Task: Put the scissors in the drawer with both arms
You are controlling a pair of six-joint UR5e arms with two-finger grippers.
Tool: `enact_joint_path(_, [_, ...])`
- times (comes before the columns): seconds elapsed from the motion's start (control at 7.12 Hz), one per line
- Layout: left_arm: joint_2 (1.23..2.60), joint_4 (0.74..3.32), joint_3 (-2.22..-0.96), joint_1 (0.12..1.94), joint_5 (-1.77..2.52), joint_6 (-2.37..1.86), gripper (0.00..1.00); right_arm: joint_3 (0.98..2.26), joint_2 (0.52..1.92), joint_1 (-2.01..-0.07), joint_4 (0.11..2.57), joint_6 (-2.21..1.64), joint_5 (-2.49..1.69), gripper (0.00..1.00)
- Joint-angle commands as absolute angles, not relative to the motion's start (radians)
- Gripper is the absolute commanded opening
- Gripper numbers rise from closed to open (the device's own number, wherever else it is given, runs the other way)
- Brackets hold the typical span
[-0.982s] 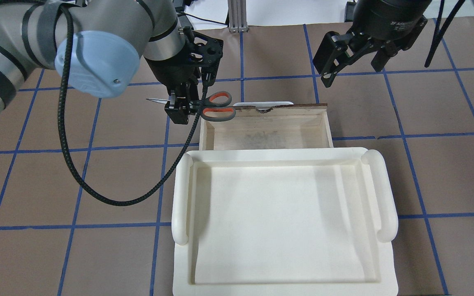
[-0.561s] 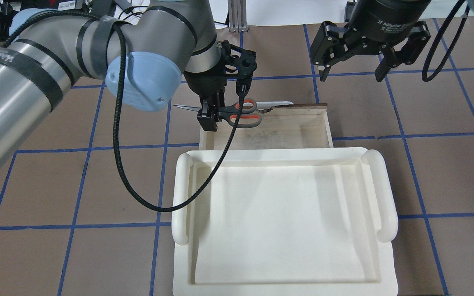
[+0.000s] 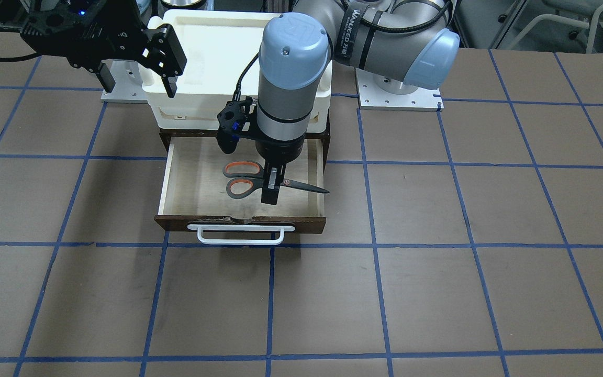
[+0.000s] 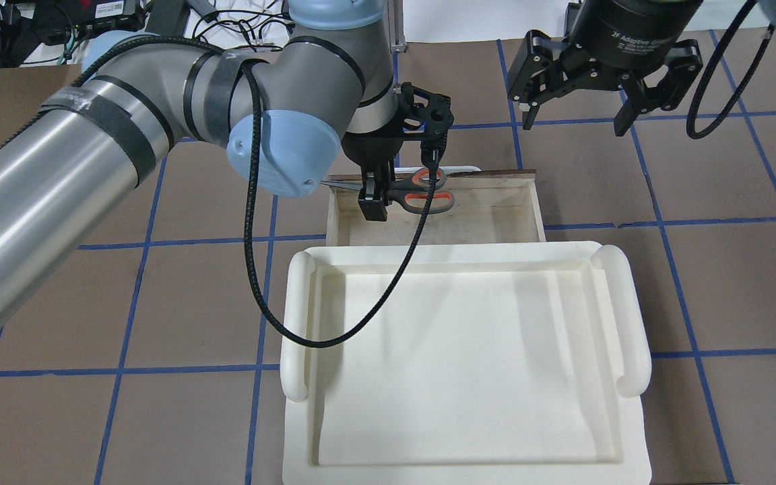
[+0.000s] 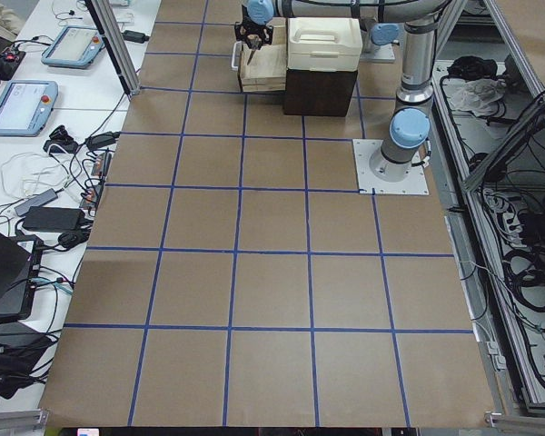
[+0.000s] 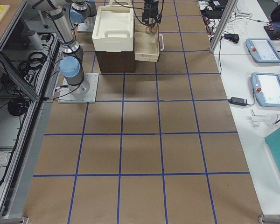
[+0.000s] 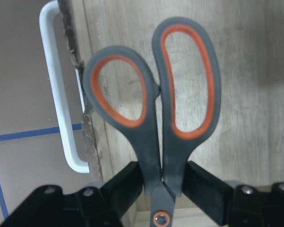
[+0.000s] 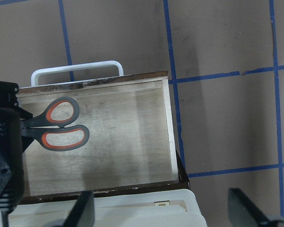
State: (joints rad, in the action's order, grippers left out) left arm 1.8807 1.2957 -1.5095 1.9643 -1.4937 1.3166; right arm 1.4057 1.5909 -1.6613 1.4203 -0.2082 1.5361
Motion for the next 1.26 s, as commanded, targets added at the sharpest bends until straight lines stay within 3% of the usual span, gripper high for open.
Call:
enact_joint_path(0.0, [1.907, 1.276, -1.509, 1.996, -1.502, 1.258, 0.00, 1.411, 1.588, -1.661, 1.420, -0.207, 1.532, 1.00])
enact_joint_path(1.12, [1.948, 1.275, -1.528, 2.043, -1.505, 1.197, 0.00, 1.411, 1.597, -1.661, 1.413, -0.204, 1.551, 1.00])
